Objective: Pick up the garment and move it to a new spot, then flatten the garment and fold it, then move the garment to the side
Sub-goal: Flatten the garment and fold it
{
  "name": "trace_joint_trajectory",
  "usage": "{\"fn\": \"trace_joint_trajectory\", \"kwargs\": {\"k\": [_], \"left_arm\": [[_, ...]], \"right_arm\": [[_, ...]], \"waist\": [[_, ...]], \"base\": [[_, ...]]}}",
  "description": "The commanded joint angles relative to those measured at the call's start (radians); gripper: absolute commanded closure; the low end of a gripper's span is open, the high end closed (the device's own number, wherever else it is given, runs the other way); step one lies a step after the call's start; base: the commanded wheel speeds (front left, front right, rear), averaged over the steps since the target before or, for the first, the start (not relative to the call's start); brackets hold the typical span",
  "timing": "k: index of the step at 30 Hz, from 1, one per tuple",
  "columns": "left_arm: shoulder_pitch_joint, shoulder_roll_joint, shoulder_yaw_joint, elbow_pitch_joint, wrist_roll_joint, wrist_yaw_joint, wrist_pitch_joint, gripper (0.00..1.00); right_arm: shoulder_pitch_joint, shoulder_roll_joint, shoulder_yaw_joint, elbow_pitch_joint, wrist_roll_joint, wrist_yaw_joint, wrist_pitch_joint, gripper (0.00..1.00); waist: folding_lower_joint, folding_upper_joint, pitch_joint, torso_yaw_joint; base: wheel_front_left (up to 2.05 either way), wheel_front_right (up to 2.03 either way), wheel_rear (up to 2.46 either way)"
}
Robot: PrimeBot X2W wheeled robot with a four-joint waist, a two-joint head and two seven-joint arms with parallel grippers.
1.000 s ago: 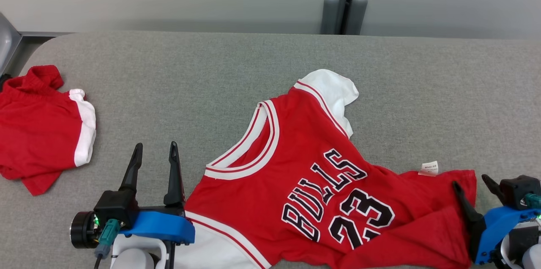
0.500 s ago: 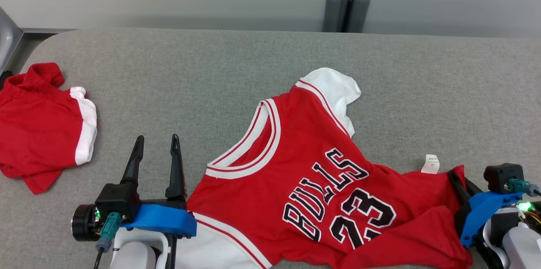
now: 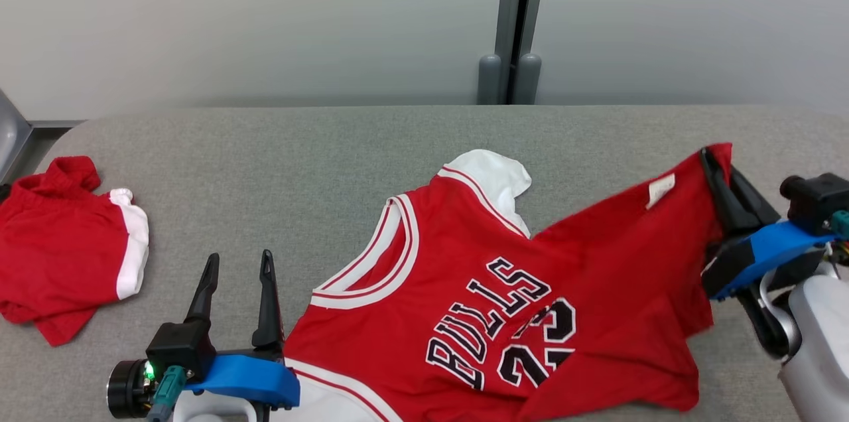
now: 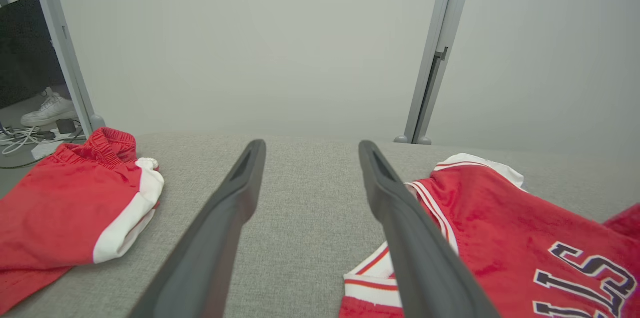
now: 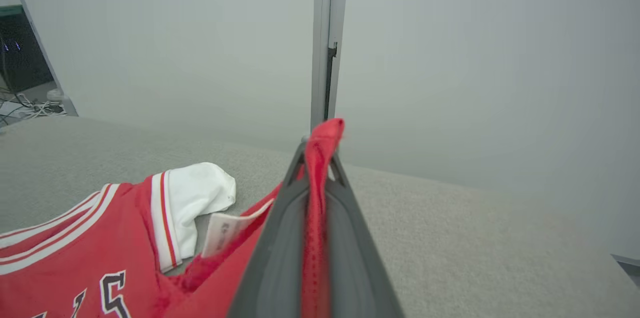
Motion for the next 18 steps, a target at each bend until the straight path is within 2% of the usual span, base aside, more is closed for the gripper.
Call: {"fn": "trace_joint_trajectory", "kwargs": {"k": [1,11,18], "left_arm": [[0.005,-0.001,0.002,0.001,0.007,-0.002,-0.003,0.00],[0.025,-0.001,0.013,0.002,0.009,-0.013,-0.003,0.00],[0.039,-0.001,0.008,-0.008,0.000,-0.005,-0.003,0.00]], "right_arm": [[-0.024,-0.007,-0.006,-0.029,0.002,0.000,0.000,1.00],[-0.088,-0.001,-0.082,-0.298,-0.040,0.000,0.115,1.00],[-0.044,0.019,-0.112,-0.390,-0.065,0.000,0.177,1.00]], "waist": [[-0.0001,0.0000,-0.013,-0.009],[-0.0001,0.0000,-0.047,-0.002],[-0.0001,0.0000,-0.054,0.009]], "base": [[0.00,0.00,0.00],[0.00,0.00,0.00],[0.00,0.00,0.00]]}}
